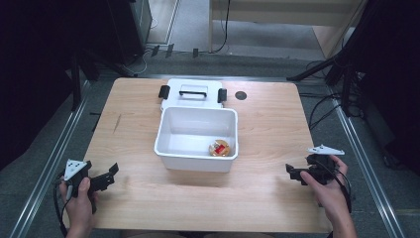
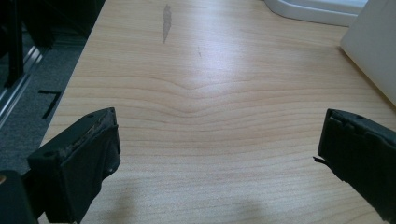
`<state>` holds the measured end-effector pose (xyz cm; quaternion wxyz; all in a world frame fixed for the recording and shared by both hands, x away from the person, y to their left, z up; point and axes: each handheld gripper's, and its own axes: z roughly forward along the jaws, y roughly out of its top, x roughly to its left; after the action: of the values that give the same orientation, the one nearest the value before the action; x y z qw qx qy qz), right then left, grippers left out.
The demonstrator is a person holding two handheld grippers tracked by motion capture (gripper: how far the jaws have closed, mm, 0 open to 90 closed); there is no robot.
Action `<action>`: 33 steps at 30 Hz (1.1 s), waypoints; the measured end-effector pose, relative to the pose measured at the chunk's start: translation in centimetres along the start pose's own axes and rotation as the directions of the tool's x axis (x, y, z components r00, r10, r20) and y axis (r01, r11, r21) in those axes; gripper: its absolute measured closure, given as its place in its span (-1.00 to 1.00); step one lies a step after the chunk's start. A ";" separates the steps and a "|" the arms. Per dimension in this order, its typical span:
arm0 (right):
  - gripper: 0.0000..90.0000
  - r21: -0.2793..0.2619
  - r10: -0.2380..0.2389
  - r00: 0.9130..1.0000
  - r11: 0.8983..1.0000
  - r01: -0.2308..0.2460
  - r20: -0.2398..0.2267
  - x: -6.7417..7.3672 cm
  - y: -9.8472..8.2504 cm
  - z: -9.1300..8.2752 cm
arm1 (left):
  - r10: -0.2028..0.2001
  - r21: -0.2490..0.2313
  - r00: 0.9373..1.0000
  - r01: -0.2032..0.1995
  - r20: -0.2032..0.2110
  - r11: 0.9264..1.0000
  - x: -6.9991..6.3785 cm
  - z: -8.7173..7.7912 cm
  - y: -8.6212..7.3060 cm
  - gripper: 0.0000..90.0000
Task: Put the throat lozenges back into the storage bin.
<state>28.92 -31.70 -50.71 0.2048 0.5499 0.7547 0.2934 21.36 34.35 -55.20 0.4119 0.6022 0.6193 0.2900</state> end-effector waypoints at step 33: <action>-0.94 -0.238 0.215 0.975 0.946 -0.221 -0.050 -4.7 -8.4 -2.1 | 0.017 0.002 1.000 -0.017 0.013 1.000 -0.2 0.0 0.0 -1.00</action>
<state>23.07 -38.45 -54.81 0.2279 0.5974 0.6501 0.4104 21.31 34.18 -55.18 0.4127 0.6098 0.6118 0.2891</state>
